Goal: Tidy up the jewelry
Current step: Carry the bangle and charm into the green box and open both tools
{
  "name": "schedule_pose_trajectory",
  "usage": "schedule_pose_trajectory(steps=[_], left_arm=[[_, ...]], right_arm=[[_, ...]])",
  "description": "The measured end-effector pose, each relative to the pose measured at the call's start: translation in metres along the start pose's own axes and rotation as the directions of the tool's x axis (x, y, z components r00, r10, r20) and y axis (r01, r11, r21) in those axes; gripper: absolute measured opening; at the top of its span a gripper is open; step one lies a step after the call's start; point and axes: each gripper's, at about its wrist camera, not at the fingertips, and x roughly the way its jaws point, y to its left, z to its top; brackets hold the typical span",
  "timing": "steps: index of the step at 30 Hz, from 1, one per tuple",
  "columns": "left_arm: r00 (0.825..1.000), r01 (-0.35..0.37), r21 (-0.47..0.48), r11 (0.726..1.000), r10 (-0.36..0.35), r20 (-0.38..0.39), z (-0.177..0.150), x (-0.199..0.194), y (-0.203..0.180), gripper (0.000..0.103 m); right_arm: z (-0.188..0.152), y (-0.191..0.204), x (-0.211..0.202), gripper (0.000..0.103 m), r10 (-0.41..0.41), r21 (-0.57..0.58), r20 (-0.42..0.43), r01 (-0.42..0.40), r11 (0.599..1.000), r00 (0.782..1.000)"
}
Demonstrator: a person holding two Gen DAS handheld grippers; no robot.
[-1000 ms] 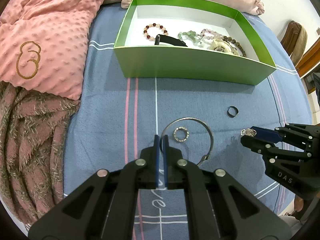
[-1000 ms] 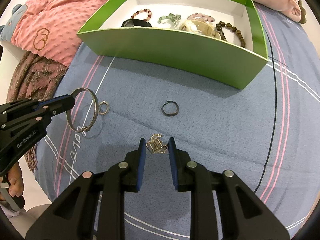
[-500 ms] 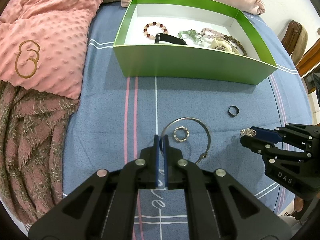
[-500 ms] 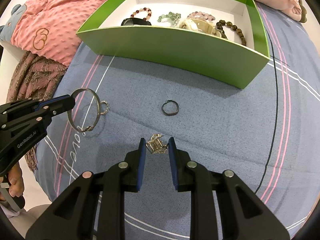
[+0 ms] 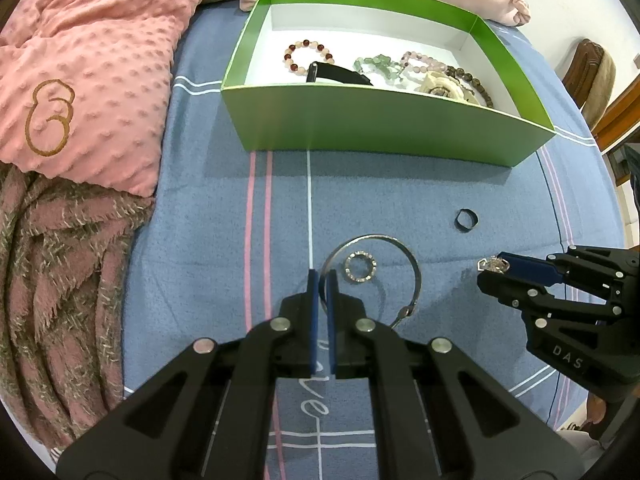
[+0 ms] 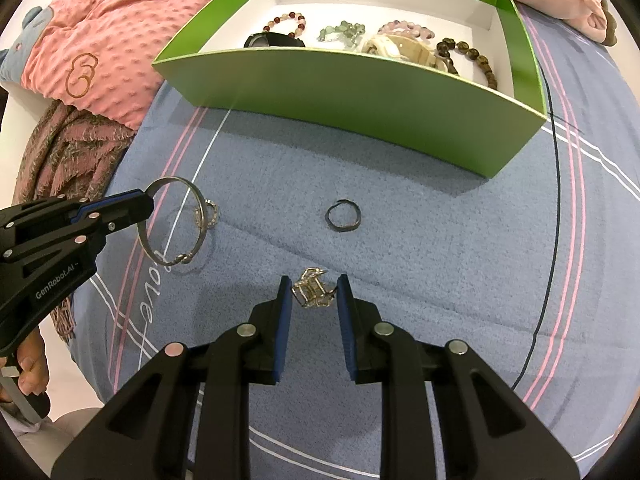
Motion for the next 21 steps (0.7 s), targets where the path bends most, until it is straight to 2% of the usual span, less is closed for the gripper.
schedule_pose_trajectory(steps=[8, 14, 18, 21], left_arm=[[1.0, -0.001, 0.019, 1.0, 0.001, 0.018, 0.006, -0.006, -0.001, 0.004], [0.995, 0.011, 0.033, 0.999, -0.014, 0.099, 0.039, -0.033, -0.003, 0.004], [0.988, 0.007, 0.049, 0.999, -0.015, 0.157, 0.069, -0.047, -0.008, 0.004], [0.985, 0.004, 0.057, 0.998, -0.014, 0.175, 0.087, -0.046, -0.013, 0.004]], right_arm=[[0.002, -0.002, -0.005, 0.023, 0.005, -0.004, 0.015, -0.005, 1.0, 1.0], [0.028, -0.013, -0.047, 0.023, 0.013, 0.01, 0.121, -0.014, 1.0, 0.993], [0.057, -0.028, -0.075, 0.023, -0.019, 0.03, 0.202, 0.013, 0.999, 0.979], [0.074, -0.04, -0.083, 0.023, -0.036, 0.047, 0.231, 0.025, 0.999, 0.972]])
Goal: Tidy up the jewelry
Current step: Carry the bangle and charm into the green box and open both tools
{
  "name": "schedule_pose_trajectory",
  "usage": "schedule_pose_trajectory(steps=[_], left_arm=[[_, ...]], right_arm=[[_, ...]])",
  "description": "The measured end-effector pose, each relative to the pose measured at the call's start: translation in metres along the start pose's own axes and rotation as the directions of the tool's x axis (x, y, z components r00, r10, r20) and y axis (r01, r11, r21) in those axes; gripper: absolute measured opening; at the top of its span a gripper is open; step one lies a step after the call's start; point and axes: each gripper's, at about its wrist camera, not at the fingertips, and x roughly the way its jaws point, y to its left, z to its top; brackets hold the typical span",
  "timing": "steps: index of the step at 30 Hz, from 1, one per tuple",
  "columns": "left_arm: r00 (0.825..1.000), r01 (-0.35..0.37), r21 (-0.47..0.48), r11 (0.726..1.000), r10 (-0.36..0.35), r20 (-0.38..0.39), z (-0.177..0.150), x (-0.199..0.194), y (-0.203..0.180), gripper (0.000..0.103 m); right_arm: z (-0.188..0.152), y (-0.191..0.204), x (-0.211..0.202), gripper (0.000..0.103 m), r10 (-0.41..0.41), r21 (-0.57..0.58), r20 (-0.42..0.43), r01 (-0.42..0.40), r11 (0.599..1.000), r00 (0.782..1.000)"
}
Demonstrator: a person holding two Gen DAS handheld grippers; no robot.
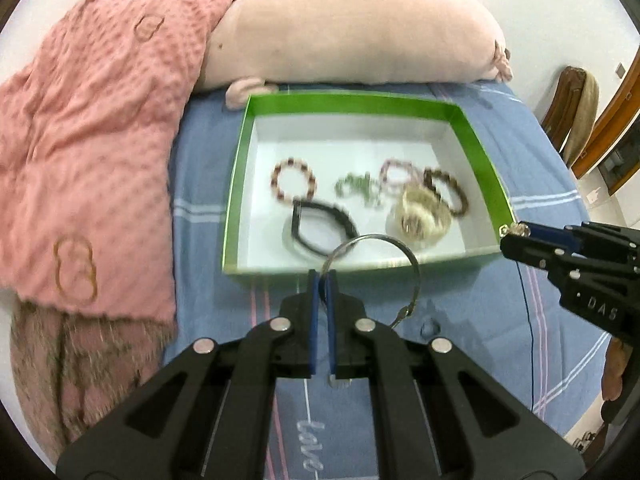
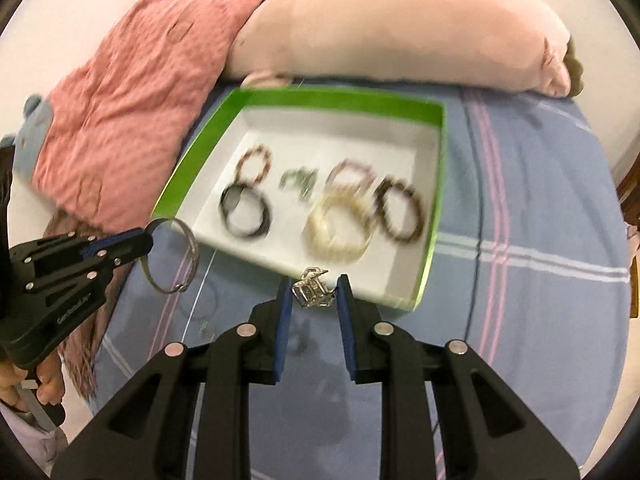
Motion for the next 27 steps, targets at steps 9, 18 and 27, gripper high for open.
schedule_pose_trajectory(steps=[9, 18, 27], left_arm=[[0.999, 0.002, 0.023, 1.0, -0.001, -0.036, 0.042, 0.048, -0.018, 0.004], [0.996, -0.007, -0.035, 0.999, 0.003, -0.095, 0.089, 0.1, -0.007, 0.004], [0.991, -0.039, -0.06, 0.997, 0.031, -0.131, 0.117, 0.138, -0.002, 0.006]], right_arm=[[0.025, -0.026, 0.041, 0.023, -0.019, 0.04, -0.045, 0.02, 0.999, 0.999], [0.049, -0.035, 0.067, 0.023, -0.018, 0.046, -0.073, 0.021, 0.999, 0.997], [0.103, -0.031, 0.098, 0.023, -0.033, 0.034, -0.085, 0.036, 0.999, 0.996]])
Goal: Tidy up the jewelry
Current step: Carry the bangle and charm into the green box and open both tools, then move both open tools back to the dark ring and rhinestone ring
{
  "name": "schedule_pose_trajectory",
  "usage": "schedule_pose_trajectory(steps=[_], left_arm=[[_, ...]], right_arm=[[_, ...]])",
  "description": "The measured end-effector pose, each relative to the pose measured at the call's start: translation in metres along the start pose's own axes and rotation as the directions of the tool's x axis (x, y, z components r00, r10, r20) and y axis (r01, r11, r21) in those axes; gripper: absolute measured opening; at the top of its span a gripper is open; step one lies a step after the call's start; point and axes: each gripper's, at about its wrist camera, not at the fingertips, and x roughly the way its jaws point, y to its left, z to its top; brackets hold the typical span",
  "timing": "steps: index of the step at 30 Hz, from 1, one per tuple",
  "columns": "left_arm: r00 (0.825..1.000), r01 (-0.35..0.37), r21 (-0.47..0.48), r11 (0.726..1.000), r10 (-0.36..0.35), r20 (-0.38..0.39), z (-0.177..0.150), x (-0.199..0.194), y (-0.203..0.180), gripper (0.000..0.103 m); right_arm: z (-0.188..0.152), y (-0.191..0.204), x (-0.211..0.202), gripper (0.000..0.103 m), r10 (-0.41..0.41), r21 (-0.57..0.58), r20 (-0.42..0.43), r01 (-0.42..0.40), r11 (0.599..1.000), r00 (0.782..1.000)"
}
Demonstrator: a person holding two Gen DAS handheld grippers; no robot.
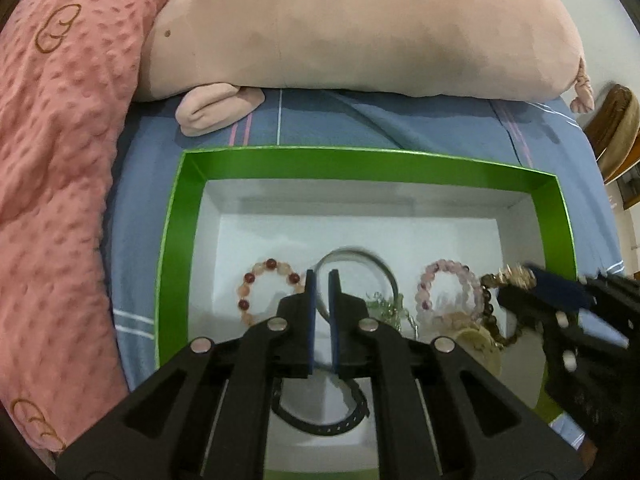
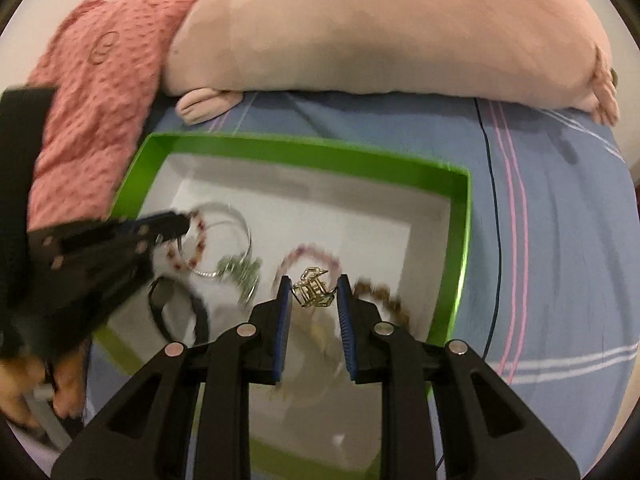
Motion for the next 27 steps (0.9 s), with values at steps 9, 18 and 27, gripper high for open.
schedule_pose_trajectory(steps=[9, 18, 27], left_arm=[[1.0, 0.008, -0.023, 1.0, -0.008, -0.009, -0.003, 0.005, 0.008, 0.006], [0.988, -0.052, -0.014, 0.999, 0.053, 0.143, -0.084, -0.094, 0.03, 0.011], [0.999, -0.018, -0.058, 0.998, 0.015, -0.052, -0.193, -0.066, 0.035, 0.027]], right_arm=[[0.023, -0.003, 0.035, 0.028, -0.062, 0.021, -0.053, 0.063, 0.998, 0.997], [-0.021, 0.006, -0.055, 0.031, 0.131, 0.025, 0.066, -0.133, 0.991, 0.989], [-0.133, 0.06, -0.076, 0.046, 0.145, -0.159, -0.06, -0.153, 0.975, 0.988]])
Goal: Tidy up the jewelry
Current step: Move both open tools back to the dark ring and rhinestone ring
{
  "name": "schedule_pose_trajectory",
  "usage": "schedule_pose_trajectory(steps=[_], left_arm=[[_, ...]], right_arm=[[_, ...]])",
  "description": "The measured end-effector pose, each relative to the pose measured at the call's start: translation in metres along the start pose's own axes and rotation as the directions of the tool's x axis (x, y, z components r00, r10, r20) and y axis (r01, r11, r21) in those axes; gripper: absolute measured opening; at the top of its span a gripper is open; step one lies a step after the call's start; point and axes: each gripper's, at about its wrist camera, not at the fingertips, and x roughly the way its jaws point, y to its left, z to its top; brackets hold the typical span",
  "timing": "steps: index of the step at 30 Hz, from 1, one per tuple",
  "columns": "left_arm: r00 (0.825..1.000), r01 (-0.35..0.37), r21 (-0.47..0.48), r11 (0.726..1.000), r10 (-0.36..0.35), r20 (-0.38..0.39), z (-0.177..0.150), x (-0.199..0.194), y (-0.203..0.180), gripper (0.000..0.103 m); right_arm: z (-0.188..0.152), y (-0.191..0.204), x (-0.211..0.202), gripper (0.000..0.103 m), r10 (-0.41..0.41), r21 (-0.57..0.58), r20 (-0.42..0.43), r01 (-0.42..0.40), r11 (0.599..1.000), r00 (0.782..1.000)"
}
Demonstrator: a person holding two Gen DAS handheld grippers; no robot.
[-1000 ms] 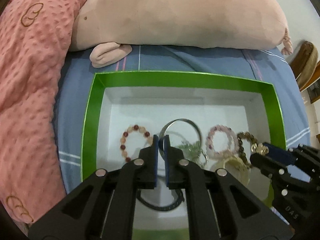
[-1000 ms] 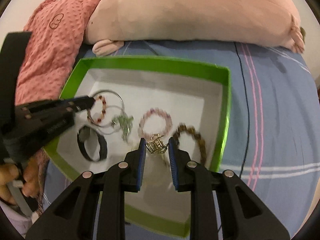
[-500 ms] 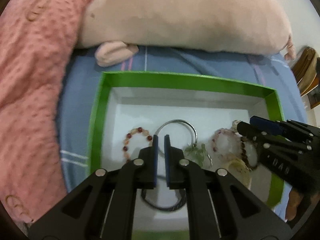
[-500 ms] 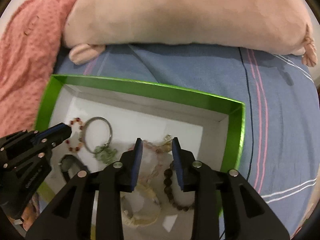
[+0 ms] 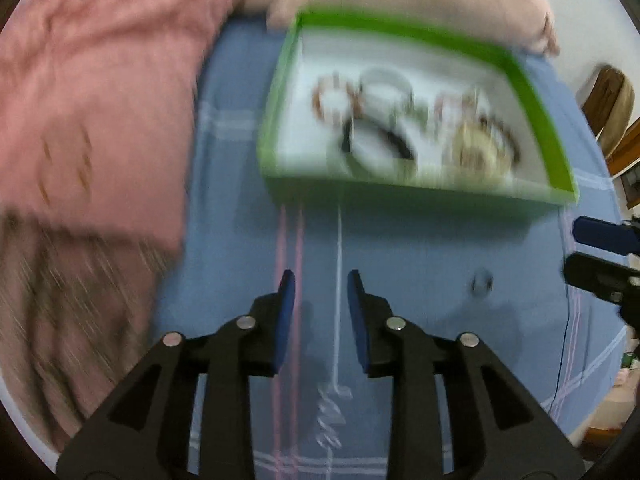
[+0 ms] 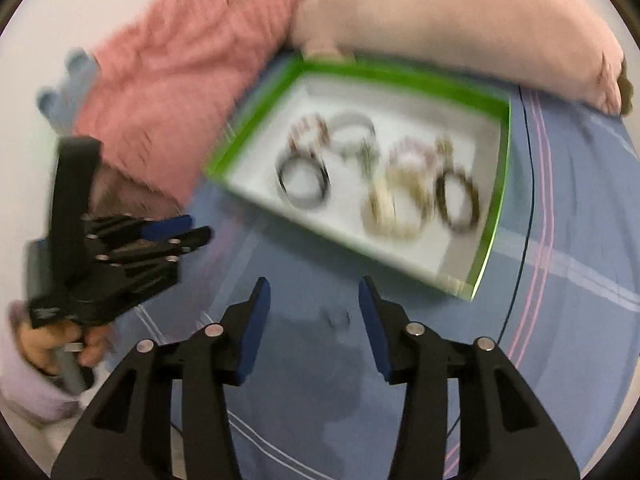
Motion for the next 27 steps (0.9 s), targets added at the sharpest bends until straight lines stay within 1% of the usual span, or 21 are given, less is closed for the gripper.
schedule_pose_trajectory(steps=[2, 4, 6, 8, 15, 18, 19, 20, 22, 25, 27], left_arm=[[0.999, 0.012, 0.02, 1.0, -0.011, -0.034, -0.018, 0.011, -0.008, 0.027], [0.999, 0.004, 0.038, 0.999, -0.002, -0.049, -0.029, 0.017, -0.017, 0.027], [0.998, 0.017, 0.041, 0.999, -0.014, -0.059, -0.035, 0.02, -0.02, 0.027], [0.998, 0.011, 0.039, 0.999, -0.009, -0.06, -0.038, 0.02, -0.021, 0.029], [0.999, 0.018, 0.035, 0.999, -0.017, -0.042, -0.043, 0.012, -0.021, 0.033], [0.998, 0.033, 0.028, 0.999, -0.032, -0.047, -0.043, 0.013, -0.017, 0.034], [0.998, 0.036, 0.025, 0.999, -0.035, -0.048, -0.043, 0.013, -0.016, 0.034], [0.998, 0.039, 0.024, 0.999, -0.038, -0.05, -0.042, 0.014, -0.016, 0.034], [0.997, 0.049, 0.021, 0.999, -0.048, -0.052, -0.042, 0.015, -0.016, 0.034], [0.997, 0.057, 0.024, 0.998, -0.056, -0.055, -0.038, 0.016, -0.02, 0.034], [0.996, 0.063, 0.031, 0.998, -0.061, -0.058, -0.038, 0.016, -0.024, 0.037]], right_arm=[[-0.017, -0.006, 0.025, 0.046, -0.031, 0.047, -0.062, 0.034, 0.998, 0.998], [-0.028, -0.009, 0.04, 0.046, -0.029, 0.065, -0.089, 0.034, 0.997, 0.996], [-0.034, -0.008, 0.048, 0.046, -0.036, 0.051, -0.101, 0.041, 0.998, 0.994], [-0.035, -0.004, 0.058, 0.046, -0.057, 0.019, -0.103, 0.059, 0.998, 0.993], [-0.024, 0.009, 0.088, 0.045, -0.131, -0.034, -0.122, 0.127, 0.991, 0.984], [-0.023, 0.016, 0.098, 0.033, -0.177, -0.081, -0.134, 0.167, 0.983, 0.975], [-0.022, 0.019, 0.098, 0.029, -0.191, -0.097, -0.125, 0.18, 0.979, 0.973], [-0.022, 0.021, 0.099, 0.028, -0.198, -0.105, -0.125, 0.186, 0.977, 0.972], [-0.022, 0.022, 0.101, 0.021, -0.204, -0.106, -0.12, 0.191, 0.976, 0.972], [-0.024, 0.018, 0.099, 0.02, -0.183, -0.082, -0.122, 0.174, 0.981, 0.976], [-0.027, 0.015, 0.097, 0.02, -0.177, -0.07, -0.12, 0.17, 0.983, 0.977]])
